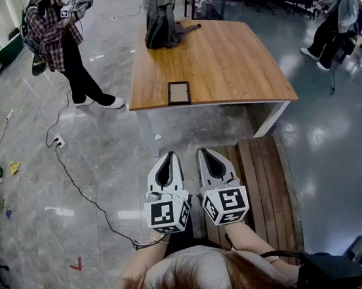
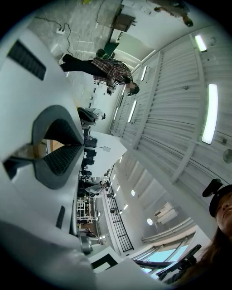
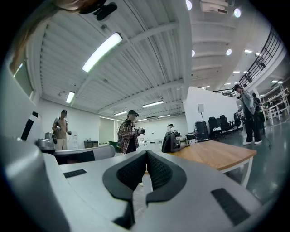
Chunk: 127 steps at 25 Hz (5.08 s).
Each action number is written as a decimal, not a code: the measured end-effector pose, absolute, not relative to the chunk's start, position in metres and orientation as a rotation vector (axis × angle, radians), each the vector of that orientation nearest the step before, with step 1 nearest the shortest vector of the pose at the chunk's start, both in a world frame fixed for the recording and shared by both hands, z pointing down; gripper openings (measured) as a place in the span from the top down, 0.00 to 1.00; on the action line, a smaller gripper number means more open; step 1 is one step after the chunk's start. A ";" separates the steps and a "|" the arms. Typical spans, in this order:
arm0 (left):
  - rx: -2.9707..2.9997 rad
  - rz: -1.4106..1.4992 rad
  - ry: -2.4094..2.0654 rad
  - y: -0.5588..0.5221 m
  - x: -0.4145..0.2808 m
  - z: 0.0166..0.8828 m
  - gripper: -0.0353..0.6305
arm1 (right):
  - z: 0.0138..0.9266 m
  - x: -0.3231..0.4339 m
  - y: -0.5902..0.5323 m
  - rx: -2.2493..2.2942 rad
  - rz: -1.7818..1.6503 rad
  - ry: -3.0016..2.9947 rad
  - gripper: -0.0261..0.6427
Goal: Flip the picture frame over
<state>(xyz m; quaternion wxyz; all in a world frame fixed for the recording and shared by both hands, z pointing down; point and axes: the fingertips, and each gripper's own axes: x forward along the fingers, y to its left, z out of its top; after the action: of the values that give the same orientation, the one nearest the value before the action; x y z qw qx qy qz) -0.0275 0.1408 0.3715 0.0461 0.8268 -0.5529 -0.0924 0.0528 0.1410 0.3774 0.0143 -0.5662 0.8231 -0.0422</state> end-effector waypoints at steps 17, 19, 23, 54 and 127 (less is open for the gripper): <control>2.593 -0.246 -1.628 -0.108 -0.036 0.368 0.94 | 0.376 0.044 -0.108 -1.821 -0.152 2.490 0.94; 2.605 -0.235 -1.620 -0.140 -0.036 0.364 0.94 | 0.373 0.044 -0.136 -1.830 -0.151 2.470 0.94; 2.613 -0.233 -1.588 -0.178 -0.028 0.362 0.94 | 0.373 0.051 -0.169 -1.848 -0.162 2.455 0.94; 2.404 -0.242 -1.797 -0.232 -0.079 0.385 0.94 | 0.499 0.024 -0.237 -1.754 0.452 3.278 0.72; 2.411 -0.136 -1.738 -0.229 -0.091 0.411 0.94 | 0.623 0.082 -0.239 -1.510 -1.363 1.211 0.83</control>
<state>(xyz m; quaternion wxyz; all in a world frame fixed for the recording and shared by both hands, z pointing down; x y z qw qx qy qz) -0.0912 -0.2288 0.4110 0.0833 0.8076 -0.5821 -0.0456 0.0815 -0.2393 0.6227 0.3774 -0.5907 0.4738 -0.5331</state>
